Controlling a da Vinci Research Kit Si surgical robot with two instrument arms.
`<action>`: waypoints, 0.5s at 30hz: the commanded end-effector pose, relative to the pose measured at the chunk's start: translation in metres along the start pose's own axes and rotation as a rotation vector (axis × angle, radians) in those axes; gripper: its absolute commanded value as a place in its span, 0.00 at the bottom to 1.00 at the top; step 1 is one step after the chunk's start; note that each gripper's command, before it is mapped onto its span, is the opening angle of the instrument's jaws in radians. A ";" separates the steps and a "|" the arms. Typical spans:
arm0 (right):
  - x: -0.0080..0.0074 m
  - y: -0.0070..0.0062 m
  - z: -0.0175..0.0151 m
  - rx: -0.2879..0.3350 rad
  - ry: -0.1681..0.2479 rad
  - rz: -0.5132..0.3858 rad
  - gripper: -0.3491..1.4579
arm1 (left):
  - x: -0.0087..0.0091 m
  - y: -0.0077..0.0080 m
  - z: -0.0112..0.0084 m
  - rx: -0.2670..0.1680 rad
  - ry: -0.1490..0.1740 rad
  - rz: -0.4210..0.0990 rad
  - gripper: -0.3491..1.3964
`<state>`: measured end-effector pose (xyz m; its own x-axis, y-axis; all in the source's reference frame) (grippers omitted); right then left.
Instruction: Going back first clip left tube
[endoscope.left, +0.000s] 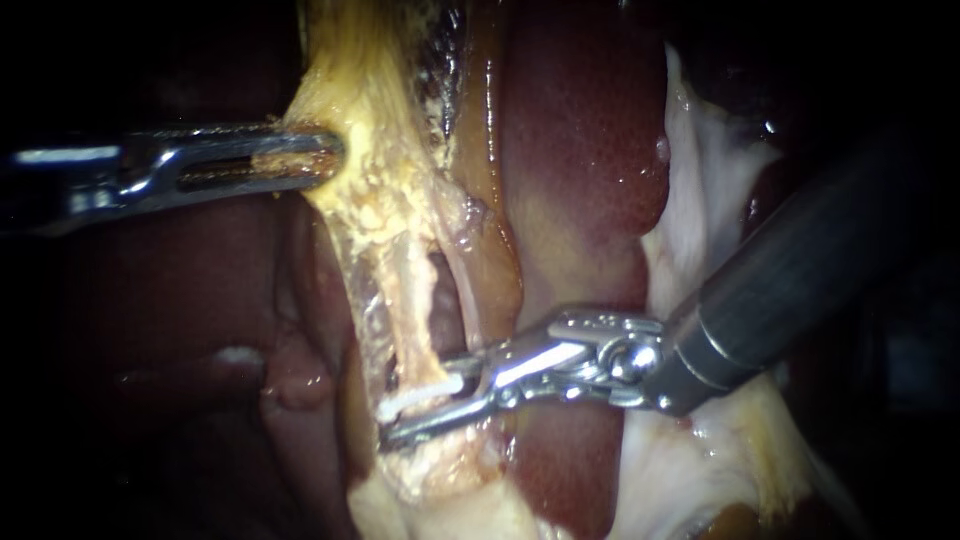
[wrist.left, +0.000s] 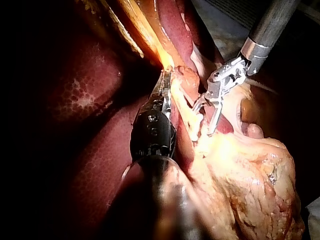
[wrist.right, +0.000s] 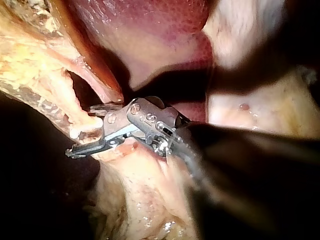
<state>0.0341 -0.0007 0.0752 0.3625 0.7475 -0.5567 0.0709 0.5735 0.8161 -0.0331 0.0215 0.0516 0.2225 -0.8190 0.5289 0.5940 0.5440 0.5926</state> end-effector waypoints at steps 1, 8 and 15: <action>0.0001 -0.0001 -0.0006 -0.017 0.004 -0.028 0.52 | 0.0000 0.0000 0.0000 0.000 0.000 0.000 0.00; 0.0007 -0.0001 -0.0051 -0.055 0.009 -0.139 0.52 | 0.0001 0.0001 -0.0001 0.001 0.000 0.000 0.00; 0.0012 -0.0015 -0.0100 -0.047 0.025 -0.271 0.52 | 0.0003 0.0000 -0.0001 -0.001 -0.001 0.001 0.00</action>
<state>0.0244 0.0029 0.0713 0.2997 0.5617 -0.7712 0.1276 0.7775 0.6158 -0.0329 0.0213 0.0517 0.2226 -0.8180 0.5304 0.5931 0.5454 0.5923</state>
